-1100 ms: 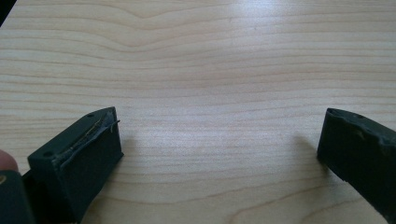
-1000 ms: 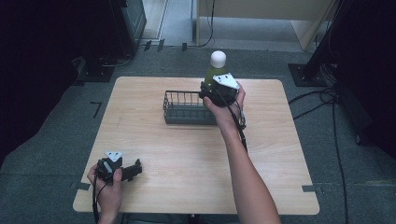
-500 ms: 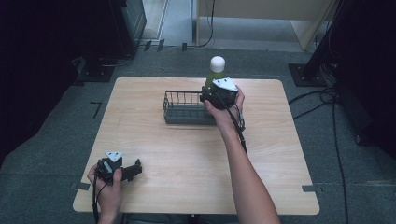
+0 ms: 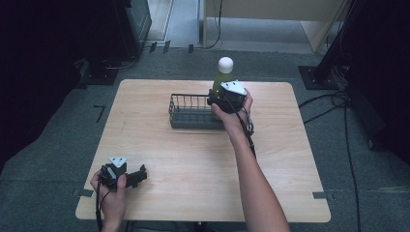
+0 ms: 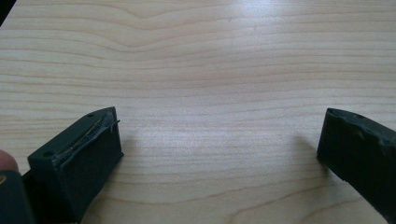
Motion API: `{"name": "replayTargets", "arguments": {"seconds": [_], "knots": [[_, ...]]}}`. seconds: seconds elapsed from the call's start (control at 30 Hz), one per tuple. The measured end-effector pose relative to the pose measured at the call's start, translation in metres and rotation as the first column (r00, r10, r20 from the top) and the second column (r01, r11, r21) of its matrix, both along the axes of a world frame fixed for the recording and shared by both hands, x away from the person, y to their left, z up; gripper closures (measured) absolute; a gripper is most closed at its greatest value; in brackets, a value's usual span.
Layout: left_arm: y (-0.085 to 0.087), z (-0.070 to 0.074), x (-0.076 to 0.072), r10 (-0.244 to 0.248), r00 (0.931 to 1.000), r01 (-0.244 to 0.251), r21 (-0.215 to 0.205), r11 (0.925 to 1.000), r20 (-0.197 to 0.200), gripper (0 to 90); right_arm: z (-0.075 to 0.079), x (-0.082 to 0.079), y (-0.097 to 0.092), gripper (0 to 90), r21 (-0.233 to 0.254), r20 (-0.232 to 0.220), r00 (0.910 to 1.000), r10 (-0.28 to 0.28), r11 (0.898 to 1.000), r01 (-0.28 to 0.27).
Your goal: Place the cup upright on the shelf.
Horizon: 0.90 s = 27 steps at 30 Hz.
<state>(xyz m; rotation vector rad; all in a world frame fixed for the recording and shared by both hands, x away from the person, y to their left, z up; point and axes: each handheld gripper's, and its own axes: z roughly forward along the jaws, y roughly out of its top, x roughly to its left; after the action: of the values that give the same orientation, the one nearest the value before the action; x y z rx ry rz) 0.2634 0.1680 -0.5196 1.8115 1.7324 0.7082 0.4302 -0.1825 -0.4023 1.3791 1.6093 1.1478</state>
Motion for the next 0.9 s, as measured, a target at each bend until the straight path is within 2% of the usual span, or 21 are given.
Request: {"name": "replayTargets", "arguments": {"seconds": [0.23,0.37,0.53,0.9], "knots": [[0.000,0.000,0.000,0.000,1.0000,0.000,0.000,1.0000,0.001,0.0,-0.001,0.000,0.001,19.3,-0.018,0.003,0.9999,0.016,1.000,-0.016],[0.000,0.000,0.000,0.000,1.0000,0.000,-0.001,1.0000,0.000,0.0,-0.001,0.000,-0.001,14.8,-0.025,-0.014,0.9998,0.018,1.000,-0.018],[0.000,0.000,0.000,0.000,1.0000,0.000,-0.001,1.0000,0.000,0.0,0.001,-0.002,-0.001,13.7,-0.009,-0.019,0.9995,0.025,1.000,-0.025],[0.000,0.000,0.000,0.001,1.0000,-0.001,-0.001,1.0000,0.000,0.0,0.004,-0.012,-0.003,12.2,-0.010,-0.026,0.9988,0.042,0.999,-0.043]]}}
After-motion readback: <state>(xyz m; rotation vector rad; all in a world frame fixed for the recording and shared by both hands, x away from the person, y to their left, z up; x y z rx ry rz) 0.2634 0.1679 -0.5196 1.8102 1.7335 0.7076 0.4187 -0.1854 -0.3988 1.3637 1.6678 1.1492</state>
